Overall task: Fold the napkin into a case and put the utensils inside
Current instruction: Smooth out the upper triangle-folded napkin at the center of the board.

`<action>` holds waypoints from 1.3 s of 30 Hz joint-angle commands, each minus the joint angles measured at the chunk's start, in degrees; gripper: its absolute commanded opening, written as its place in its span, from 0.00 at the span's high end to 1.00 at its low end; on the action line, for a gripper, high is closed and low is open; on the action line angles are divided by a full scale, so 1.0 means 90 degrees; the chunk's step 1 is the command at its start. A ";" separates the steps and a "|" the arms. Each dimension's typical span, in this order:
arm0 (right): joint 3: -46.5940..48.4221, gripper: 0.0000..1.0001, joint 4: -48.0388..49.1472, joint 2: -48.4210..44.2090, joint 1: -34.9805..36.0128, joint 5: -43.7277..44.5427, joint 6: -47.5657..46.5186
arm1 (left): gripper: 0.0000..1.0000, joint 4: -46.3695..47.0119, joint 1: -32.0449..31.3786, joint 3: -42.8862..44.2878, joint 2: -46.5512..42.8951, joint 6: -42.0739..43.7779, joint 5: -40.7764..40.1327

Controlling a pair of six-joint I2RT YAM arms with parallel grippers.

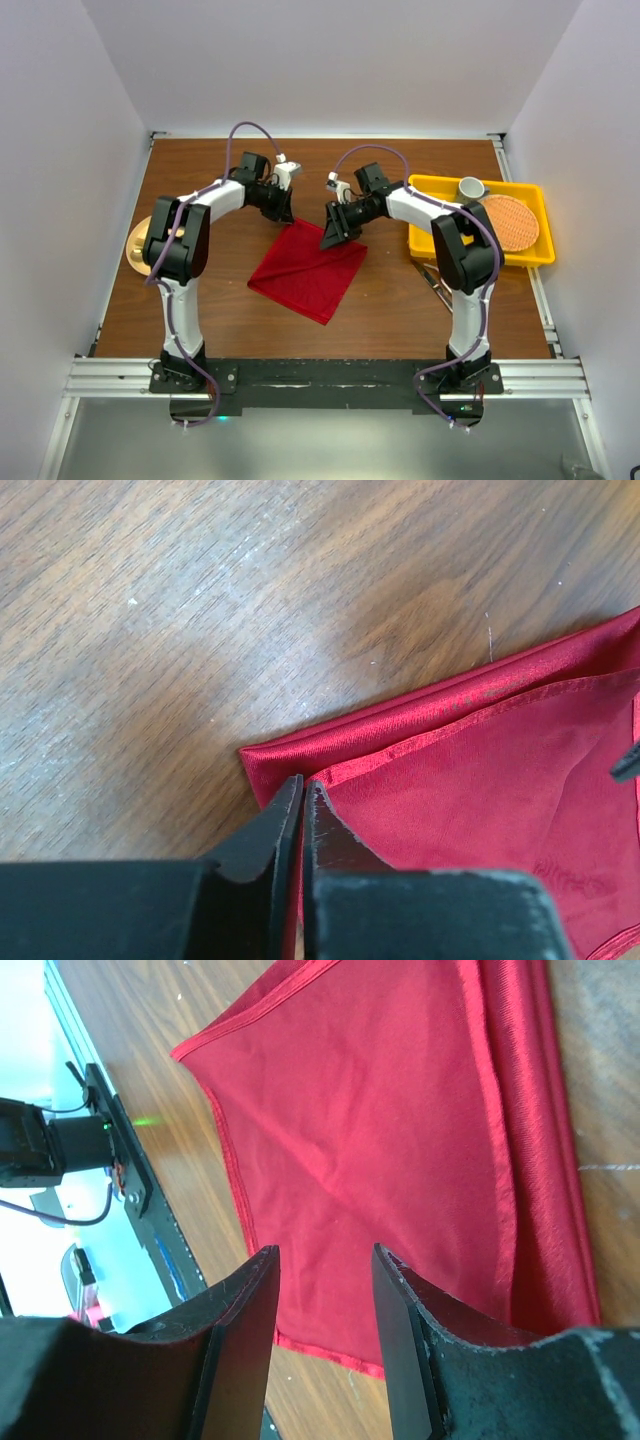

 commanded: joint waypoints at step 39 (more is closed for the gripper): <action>0.0140 0.55 0.1365 0.1056 0.0436 0.0368 0.1226 | 0.60 0.0556 0.0638 0.0212 -0.0325 -0.0496 0.0905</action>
